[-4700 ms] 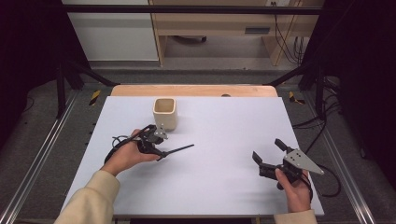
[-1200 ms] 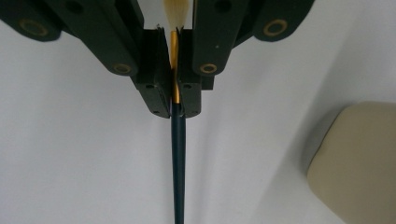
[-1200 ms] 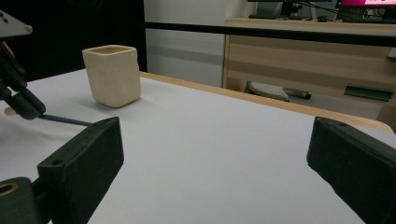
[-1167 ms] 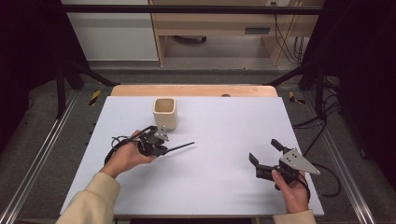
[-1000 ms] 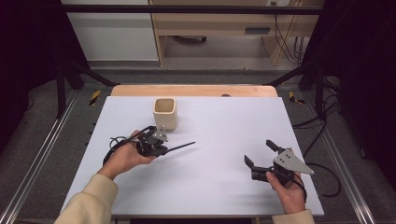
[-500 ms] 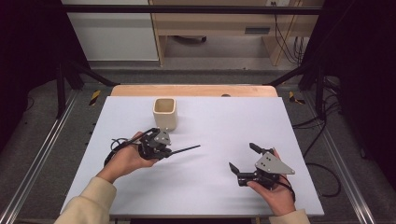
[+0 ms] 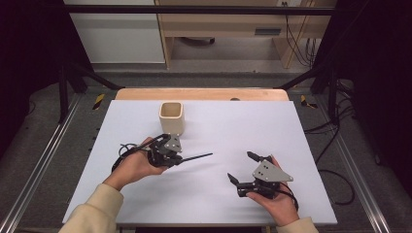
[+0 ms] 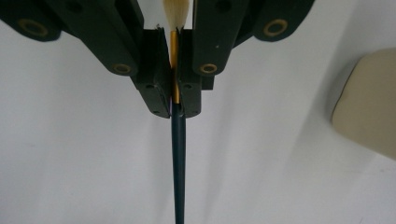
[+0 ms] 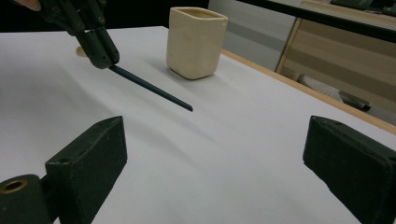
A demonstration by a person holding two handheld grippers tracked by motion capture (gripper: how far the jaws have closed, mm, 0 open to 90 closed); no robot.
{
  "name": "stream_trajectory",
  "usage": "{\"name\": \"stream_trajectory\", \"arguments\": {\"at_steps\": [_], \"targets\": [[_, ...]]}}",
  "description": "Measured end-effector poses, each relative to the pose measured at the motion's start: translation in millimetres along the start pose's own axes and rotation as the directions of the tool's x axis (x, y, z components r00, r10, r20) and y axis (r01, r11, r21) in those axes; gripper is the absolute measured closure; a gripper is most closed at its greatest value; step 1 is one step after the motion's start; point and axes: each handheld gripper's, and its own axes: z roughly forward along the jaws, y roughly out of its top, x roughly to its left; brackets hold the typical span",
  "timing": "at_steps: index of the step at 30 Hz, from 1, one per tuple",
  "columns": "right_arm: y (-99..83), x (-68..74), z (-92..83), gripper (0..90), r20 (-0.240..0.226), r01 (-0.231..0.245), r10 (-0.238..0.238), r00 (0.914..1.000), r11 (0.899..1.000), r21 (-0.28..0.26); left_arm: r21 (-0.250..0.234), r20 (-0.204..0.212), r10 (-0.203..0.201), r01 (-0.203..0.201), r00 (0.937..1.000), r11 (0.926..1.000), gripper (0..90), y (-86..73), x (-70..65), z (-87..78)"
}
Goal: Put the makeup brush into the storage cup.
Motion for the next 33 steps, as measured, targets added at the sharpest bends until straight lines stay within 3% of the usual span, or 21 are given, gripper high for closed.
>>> {"name": "stream_trajectory", "arguments": {"at_steps": [7, 17, 21, 24, 27, 28, 29, 31, 33], "targets": [[6.1, 6.1, 7.8, 8.2, -0.024, 0.023, -0.022, 0.9995, 0.999, 0.042, -0.004, 0.008, 0.025, -0.025, 0.9997, 0.9997, 83.7, 8.6, -1.3, -2.0], [29.8, 3.1, 14.8, 9.3, -0.077, 0.115, -0.107, 0.9913, 0.988, 0.104, -0.008, 0.011, 0.061, -0.061, 0.9981, 0.9981, 83.7, 24.7, -6.4, -9.5], [40.6, 0.7, 18.7, 11.8, -0.11, 0.161, -0.147, 0.983, 0.978, 0.129, -0.002, 0.014, 0.081, -0.081, 0.9967, 0.9967, 83.7, 29.2, -9.3, -12.0], [48.9, 1.8, 24.4, 15.2, -0.146, 0.207, -0.185, 0.9718, 0.967, 0.151, 0.002, 0.016, 0.093, -0.093, 0.9955, 0.9957, 83.7, 30.8, -11.0, -14.1], [51.2, 3.3, 28.0, 16.8, -0.163, 0.222, -0.196, 0.967, 0.962, 0.158, 0.007, 0.014, 0.103, -0.103, 0.9946, 0.9946, 83.7, 30.2, -12.0, -15.5], [52.6, 5.2, 31.9, 18.0, -0.183, 0.24, -0.209, 0.9607, 0.956, 0.168, 0.009, 0.016, 0.107, -0.107, 0.9942, 0.9943, 83.7, 29.9, -12.0, -16.1], [52.6, 5.2, 31.9, 18.0, -0.183, 0.24, -0.209, 0.9607, 0.956, 0.168, 0.0, 0.014, 0.1, -0.1, 0.9949, 0.995, 83.7, 29.2, -13.0, -15.8], [54.0, 8.6, 37.5, 19.4, -0.208, 0.261, -0.222, 0.9526, 0.948, 0.182, 0.006, 0.016, 0.113, -0.113, 0.9935, 0.9936, 83.7, 28.8, -12.7, -17.3], [54.3, 9.7, 38.9, 20.2, -0.214, 0.261, -0.22, 0.9517, 0.947, 0.189, 0.006, 0.021, 0.116, -0.116, 0.993, 0.9932, 83.7, 28.4, -13.4, -18.0]]}}
